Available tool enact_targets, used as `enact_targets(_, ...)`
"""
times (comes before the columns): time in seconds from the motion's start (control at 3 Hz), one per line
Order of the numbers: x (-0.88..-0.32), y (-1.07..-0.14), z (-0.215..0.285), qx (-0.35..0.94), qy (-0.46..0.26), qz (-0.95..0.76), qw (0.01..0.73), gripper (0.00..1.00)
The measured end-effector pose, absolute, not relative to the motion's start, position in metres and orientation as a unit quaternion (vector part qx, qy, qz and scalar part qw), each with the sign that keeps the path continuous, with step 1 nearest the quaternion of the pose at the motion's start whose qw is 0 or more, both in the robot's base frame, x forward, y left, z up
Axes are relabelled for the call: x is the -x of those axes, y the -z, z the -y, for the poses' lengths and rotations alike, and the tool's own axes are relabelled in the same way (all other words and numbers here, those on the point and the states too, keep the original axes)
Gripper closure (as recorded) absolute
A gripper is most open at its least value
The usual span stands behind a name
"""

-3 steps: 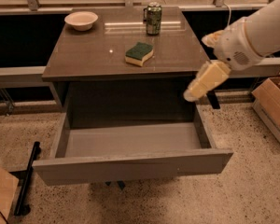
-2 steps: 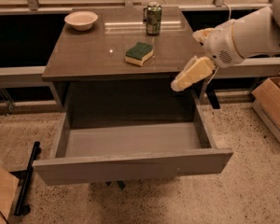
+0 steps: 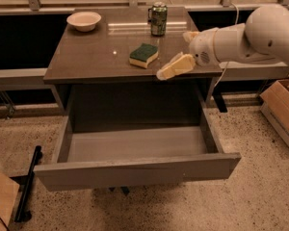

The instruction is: Place sponge into top drawer

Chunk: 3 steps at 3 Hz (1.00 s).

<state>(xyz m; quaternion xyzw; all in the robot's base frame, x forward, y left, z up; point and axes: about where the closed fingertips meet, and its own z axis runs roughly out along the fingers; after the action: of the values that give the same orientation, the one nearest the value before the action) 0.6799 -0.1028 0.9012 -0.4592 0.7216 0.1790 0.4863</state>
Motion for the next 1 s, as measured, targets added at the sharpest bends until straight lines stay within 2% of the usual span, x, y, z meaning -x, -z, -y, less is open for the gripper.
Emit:
enact_targets(0.33,-0.685,-0.893,0.103,0.454,-0.184,-0.723,0.487,0.0)
enact_targets(1.0,-0.731,-0.881,0.072,0.368,-0.203,-0.708,0.568,0.0)
